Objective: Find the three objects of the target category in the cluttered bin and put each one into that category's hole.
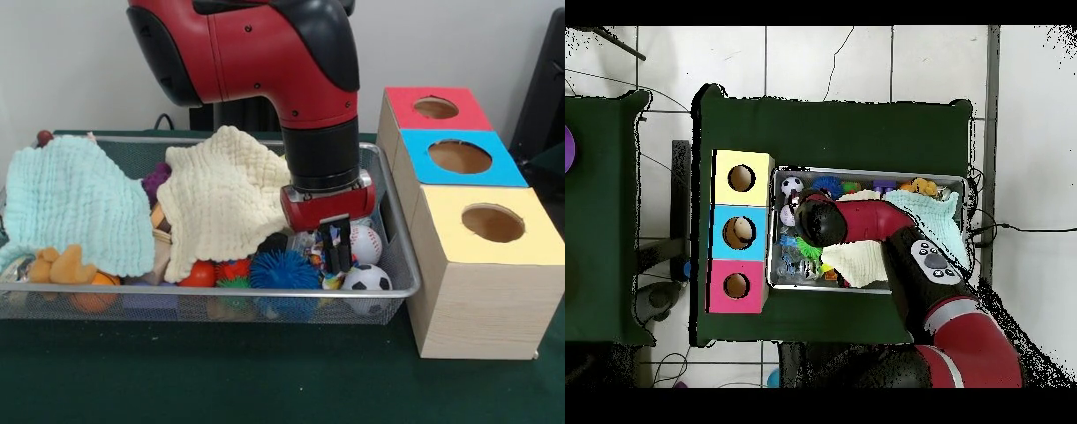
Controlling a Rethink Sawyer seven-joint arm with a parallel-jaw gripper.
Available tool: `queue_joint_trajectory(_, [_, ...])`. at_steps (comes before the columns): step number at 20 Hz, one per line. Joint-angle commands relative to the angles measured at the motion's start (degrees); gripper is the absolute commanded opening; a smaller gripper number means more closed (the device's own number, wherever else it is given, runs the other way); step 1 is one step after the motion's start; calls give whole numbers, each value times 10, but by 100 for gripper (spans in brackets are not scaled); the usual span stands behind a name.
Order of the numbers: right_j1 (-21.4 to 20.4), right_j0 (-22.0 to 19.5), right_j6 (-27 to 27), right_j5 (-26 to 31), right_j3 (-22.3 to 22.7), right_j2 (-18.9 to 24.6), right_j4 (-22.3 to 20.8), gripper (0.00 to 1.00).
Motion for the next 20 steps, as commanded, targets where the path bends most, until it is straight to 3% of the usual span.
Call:
queue_joint_trajectory(1, [21,4,-49,94,-7,35,-29,0])
queue_joint_trajectory(4, [21,5,-59,115,-9,34,-30,0])
queue_joint_trajectory(5, [22,5,-61,121,-10,34,-30,100])
queue_joint_trajectory(20, [27,10,-57,158,-17,27,-35,100])
